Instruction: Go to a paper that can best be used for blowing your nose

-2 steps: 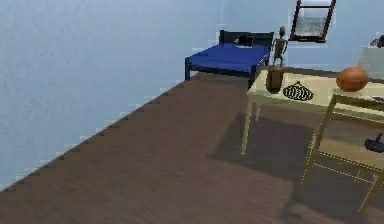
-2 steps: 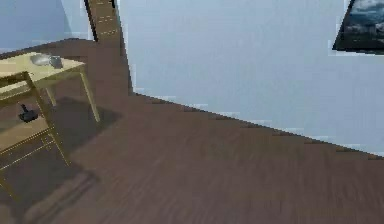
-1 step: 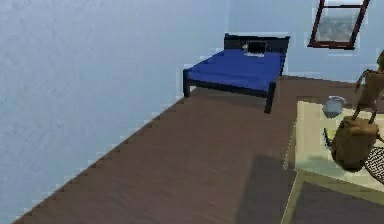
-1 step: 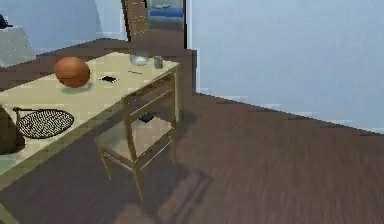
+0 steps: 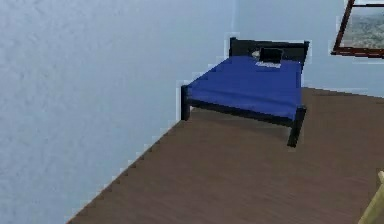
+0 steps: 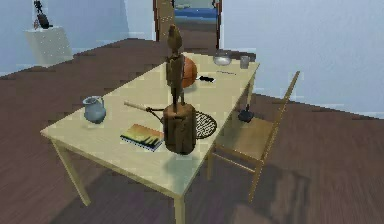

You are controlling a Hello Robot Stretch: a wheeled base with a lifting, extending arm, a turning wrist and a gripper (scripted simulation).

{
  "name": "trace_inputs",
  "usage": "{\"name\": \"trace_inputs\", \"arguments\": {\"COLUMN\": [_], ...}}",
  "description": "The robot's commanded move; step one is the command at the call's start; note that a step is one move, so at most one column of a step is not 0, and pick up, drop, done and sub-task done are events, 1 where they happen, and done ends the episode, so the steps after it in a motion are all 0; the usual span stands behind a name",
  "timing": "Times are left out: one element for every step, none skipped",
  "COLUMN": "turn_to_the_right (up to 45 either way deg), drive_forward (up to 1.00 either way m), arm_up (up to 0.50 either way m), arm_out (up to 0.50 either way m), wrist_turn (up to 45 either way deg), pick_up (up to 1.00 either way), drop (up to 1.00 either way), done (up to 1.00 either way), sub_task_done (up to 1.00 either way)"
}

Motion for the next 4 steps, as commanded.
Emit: {"name": "trace_inputs", "arguments": {"turn_to_the_right": [24.0, 0.0, 6.0, 0.0], "drive_forward": [0.00, 1.00, 0.00, 0.35], "arm_up": [0.00, 0.00, 0.00, 0.00], "arm_out": [0.00, 0.00, 0.00, 0.00], "wrist_turn": [0.0, 0.0, 0.0, 0.0], "pick_up": [0.00, 0.00, 0.00, 0.00], "drop": [0.00, 0.00, 0.00, 0.00], "done": [0.00, 0.00, 0.00, 0.00], "sub_task_done": [0.00, 0.00, 0.00, 0.00]}}
